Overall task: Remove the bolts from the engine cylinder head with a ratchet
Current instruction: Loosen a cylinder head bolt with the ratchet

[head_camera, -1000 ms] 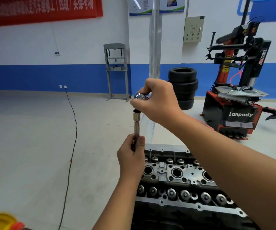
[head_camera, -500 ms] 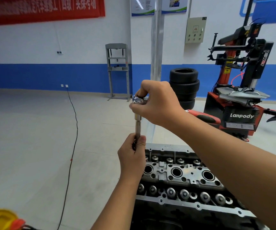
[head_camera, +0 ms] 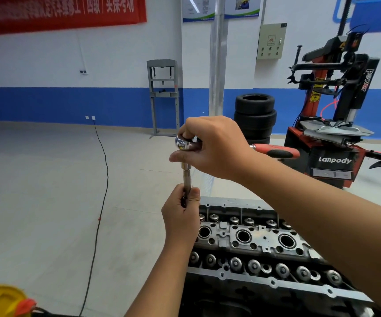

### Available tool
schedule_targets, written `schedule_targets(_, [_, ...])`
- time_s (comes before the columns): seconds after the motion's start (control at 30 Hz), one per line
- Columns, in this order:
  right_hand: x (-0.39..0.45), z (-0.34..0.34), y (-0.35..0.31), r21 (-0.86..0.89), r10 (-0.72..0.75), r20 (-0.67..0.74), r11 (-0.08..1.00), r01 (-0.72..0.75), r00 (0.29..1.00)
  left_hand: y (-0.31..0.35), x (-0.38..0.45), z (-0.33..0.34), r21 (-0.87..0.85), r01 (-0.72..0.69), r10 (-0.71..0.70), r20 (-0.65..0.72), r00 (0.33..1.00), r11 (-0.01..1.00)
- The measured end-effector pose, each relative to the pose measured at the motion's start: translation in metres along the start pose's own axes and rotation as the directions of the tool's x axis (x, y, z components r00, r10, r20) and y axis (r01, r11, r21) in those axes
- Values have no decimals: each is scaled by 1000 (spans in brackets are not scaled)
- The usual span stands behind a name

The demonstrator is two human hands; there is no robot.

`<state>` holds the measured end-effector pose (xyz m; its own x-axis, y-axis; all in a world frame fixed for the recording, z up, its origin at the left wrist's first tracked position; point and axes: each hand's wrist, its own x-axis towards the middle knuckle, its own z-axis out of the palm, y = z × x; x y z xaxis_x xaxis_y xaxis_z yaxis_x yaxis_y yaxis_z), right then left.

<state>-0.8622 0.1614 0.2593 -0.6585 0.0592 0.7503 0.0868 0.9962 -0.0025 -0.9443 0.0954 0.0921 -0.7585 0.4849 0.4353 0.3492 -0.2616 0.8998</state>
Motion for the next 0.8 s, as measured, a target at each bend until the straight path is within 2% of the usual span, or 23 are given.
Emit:
schedule_targets(0.23, [0,-7,2,-36,-163,15,986,164,986,3,-2,1,-18,-7,7,25,1000,1000])
schedule_targets(0.5, [5,-11,6,-134,-353,66,924,359,933,2,-2,1,-34,-22,23,26,999,999])
schedule_targets(0.63, [10,-15,10,-137,-352,129,919,369,927,2,-1,1,-34,-21,22,27,999,999])
schedule_targets(0.8, [12,-18,14,-132,-320,145,931,339,936,2,1,0,-28,-3,5,41,999,1000])
